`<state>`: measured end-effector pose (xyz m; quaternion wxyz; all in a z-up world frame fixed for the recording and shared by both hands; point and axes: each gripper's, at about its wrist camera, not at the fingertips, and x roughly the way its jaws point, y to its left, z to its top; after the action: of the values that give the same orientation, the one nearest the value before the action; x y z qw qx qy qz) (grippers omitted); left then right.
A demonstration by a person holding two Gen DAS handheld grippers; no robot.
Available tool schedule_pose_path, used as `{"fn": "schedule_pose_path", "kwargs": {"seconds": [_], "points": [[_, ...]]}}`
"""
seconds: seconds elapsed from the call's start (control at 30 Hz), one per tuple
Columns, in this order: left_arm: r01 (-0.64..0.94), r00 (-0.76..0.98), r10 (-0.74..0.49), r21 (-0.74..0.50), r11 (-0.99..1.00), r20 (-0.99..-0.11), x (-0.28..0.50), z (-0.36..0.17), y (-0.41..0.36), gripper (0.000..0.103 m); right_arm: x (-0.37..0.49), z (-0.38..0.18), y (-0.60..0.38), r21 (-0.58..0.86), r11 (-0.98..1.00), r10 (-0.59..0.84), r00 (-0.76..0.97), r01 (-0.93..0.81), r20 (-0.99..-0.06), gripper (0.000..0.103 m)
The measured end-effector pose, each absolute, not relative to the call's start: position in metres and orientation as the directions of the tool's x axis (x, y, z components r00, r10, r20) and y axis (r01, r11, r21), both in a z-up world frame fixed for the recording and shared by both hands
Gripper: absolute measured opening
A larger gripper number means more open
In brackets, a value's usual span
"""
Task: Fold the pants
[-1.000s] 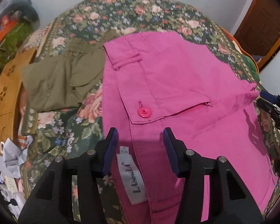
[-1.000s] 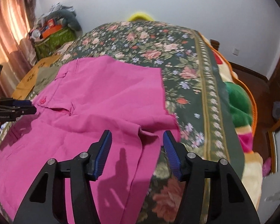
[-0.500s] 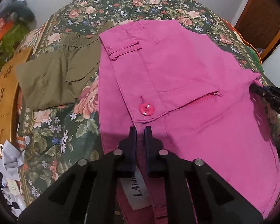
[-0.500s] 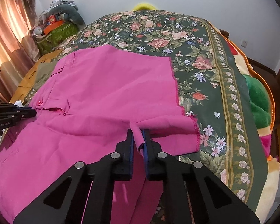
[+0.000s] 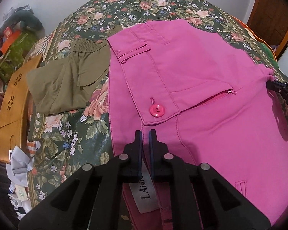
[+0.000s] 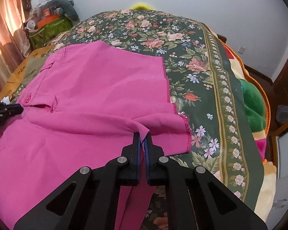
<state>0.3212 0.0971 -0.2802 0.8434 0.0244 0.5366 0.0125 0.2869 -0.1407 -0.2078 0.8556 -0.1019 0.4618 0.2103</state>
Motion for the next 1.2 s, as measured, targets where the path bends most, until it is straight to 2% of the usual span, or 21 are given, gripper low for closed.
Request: {"fn": "schedule_pose_path", "kwargs": {"seconds": [0.13,0.23,0.4,0.43,0.5,0.57,0.67,0.9,1.1,1.2], "points": [[0.007,0.428,0.021,0.027,1.0,-0.903,0.32,-0.278,0.1,0.012,0.282,-0.203,-0.138,-0.009,0.887,0.253,0.502,-0.462,-0.827,0.003],[0.007,0.43,0.046,0.055,0.998,-0.902,0.32,-0.272,0.098,0.017,0.278,-0.198,-0.141,-0.016,0.889,0.25,0.514,-0.457,-0.821,0.003],[0.009,0.46,0.055,0.067,0.998,-0.886,0.321,-0.251,0.099,0.021,0.274,-0.185,-0.146,-0.042,0.899,0.228,0.548,-0.436,-0.805,0.009],[0.004,0.469,0.053,0.062,0.998,-0.881,0.322,-0.246,0.1,0.023,0.274,-0.182,-0.148,-0.043,0.901,0.227,0.554,-0.431,-0.801,0.012],[-0.003,0.489,0.05,0.055,0.998,-0.871,0.325,-0.237,0.102,0.033,0.274,-0.176,-0.152,-0.037,0.907,0.23,0.566,-0.42,-0.791,0.029],[-0.009,0.509,0.044,0.046,0.999,-0.86,0.33,-0.228,0.105,0.039,0.275,-0.168,-0.158,-0.027,0.913,0.238,0.587,-0.406,-0.774,0.039],[-0.012,0.527,0.042,0.042,0.999,-0.849,0.338,-0.221,0.106,0.043,0.277,-0.161,-0.166,-0.003,0.92,0.254,0.603,-0.391,-0.756,0.047],[-0.009,0.465,0.015,0.012,1.0,-0.885,0.363,-0.244,0.108,0.044,0.297,-0.168,-0.173,0.074,0.93,0.285,0.578,-0.36,-0.765,0.049],[-0.02,0.382,-0.112,-0.129,0.991,-0.917,0.377,-0.271,0.111,0.044,0.311,-0.194,-0.176,0.162,0.924,0.326,0.492,-0.347,-0.807,0.049],[-0.016,0.366,-0.124,-0.139,0.99,-0.922,0.38,-0.279,0.108,0.044,0.315,-0.206,-0.174,0.187,0.92,0.338,0.452,-0.345,-0.826,0.049]]}}
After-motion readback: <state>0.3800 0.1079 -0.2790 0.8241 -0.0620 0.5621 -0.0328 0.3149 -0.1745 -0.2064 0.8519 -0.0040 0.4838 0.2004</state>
